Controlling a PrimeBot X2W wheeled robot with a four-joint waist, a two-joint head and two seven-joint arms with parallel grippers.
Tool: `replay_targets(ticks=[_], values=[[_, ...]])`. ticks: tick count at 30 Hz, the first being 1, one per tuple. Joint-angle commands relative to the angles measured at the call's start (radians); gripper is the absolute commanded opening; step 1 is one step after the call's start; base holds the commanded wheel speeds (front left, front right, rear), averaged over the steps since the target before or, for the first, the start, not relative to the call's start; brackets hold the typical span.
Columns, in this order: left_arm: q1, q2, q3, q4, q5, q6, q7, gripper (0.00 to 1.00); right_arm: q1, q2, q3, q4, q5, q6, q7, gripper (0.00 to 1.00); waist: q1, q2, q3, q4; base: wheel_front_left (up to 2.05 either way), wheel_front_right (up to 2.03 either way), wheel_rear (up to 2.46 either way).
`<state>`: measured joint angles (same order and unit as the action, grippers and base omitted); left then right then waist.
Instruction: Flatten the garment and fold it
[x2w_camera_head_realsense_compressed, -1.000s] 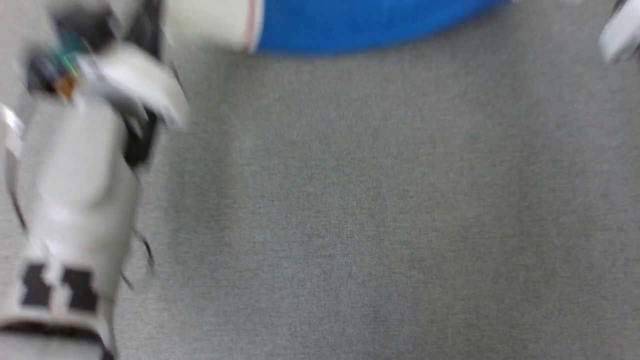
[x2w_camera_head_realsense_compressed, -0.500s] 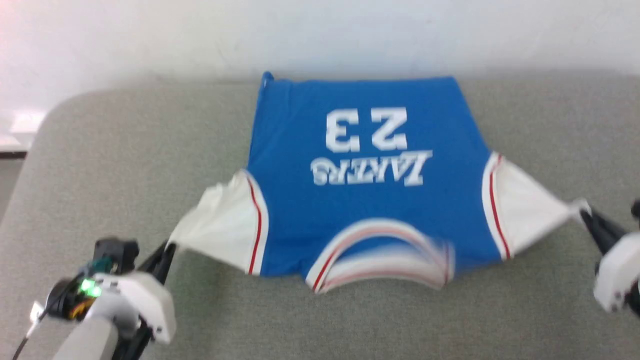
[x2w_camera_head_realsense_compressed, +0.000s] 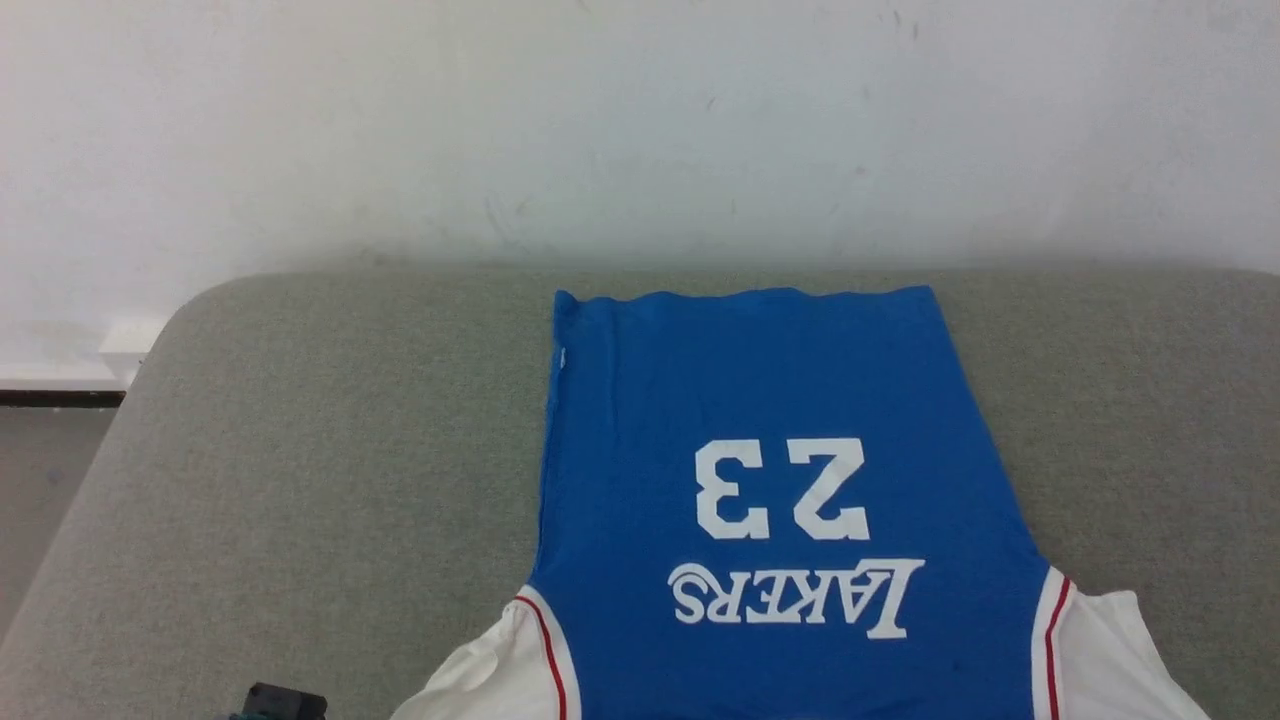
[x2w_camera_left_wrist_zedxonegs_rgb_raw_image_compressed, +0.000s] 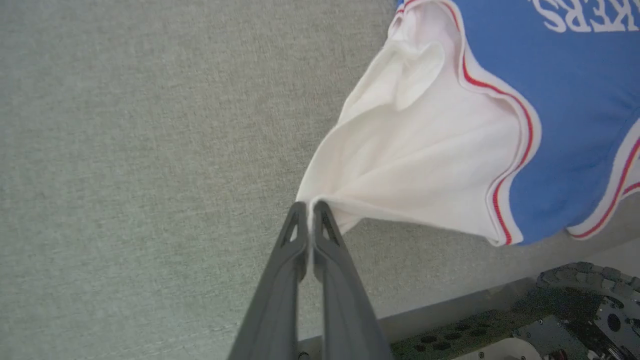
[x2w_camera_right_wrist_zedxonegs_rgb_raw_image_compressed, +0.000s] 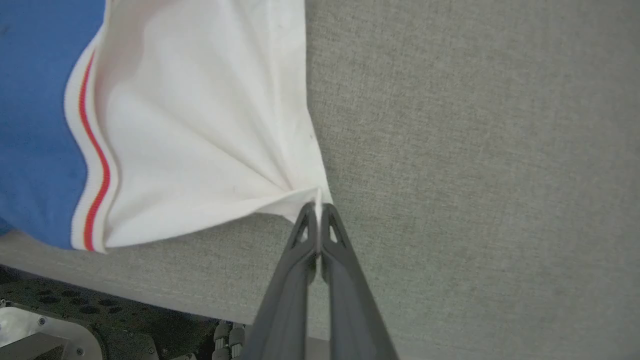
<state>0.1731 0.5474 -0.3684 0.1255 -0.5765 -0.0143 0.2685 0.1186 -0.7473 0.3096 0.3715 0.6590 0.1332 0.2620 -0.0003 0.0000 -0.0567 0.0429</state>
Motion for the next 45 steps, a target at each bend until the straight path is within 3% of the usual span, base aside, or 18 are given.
replay_targets(ticks=[1, 4, 5, 6, 14, 21, 24, 34, 45], values=[[0.006, 0.01, 0.001, -0.011, -0.005, 0.01, 0.004, 0.0, 0.011, -0.005, -0.013, -0.007, 0.006, -0.002, 0.01, 0.0, 0.0003, 0.0, 0.002, 0.006, 0.0, 0.0, 0.0], [0.019, 0.002, -0.001, -0.07, -0.006, 0.033, 0.016, 0.0, 0.055, 0.005, -0.055, -0.058, 0.01, -0.002, 0.055, 0.0, 0.0003, 0.0, 0.025, 0.017, 0.0, 0.0, 0.0], [0.017, -0.006, -0.001, -0.086, -0.009, 0.039, 0.017, 0.0, 0.062, 0.01, -0.074, -0.072, 0.009, -0.002, 0.066, 0.07, 0.0003, 0.0, 0.031, 0.022, 0.0, 0.0, 0.0], [0.015, -0.016, 0.001, -0.1, -0.015, 0.044, 0.014, 0.0, 0.065, 0.017, -0.092, -0.088, 0.008, -0.002, 0.077, 1.0, 0.0003, 0.0, 0.038, 0.027, 0.0, 0.0, 0.0], [-0.007, -0.06, -0.021, -0.213, -0.002, 0.065, -0.007, 0.0, -0.028, 0.039, -0.202, -0.275, -0.008, -0.002, 0.169, 1.0, 0.0003, 0.0, 0.133, 0.104, 0.0, 0.0, 0.0], [-0.027, -0.101, -0.072, -0.355, 0.031, 0.085, 0.005, 0.0, -0.26, 0.059, -0.267, -0.323, -0.054, -0.002, 0.302, 1.0, 0.0003, 0.0, 0.272, 0.21, 0.0, 0.0, 0.0], [-0.043, -0.122, -0.099, -0.401, 0.045, 0.086, 0.006, 0.0, -0.398, 0.071, -0.294, -0.28, -0.067, -0.002, 0.368, 1.0, 0.0003, 0.0, 0.343, 0.257, 0.0, 0.0, 0.0], [-0.121, -0.172, -0.16, -0.466, 0.09, 0.067, -0.011, 0.0, -0.804, 0.027, -0.345, -0.001, -0.173, -0.002, 0.533, 1.0, 0.0003, 0.0, 0.543, 0.403, 0.0, 0.0, 0.0], [-0.132, -0.228, -0.195, -0.467, 0.083, 0.073, -0.037, 0.0, -0.986, 0.003, -0.357, 0.206, -0.263, -0.002, 0.562, 1.0, 0.0003, 0.0, 0.6, 0.469, 0.0, 0.0, 0.0]])
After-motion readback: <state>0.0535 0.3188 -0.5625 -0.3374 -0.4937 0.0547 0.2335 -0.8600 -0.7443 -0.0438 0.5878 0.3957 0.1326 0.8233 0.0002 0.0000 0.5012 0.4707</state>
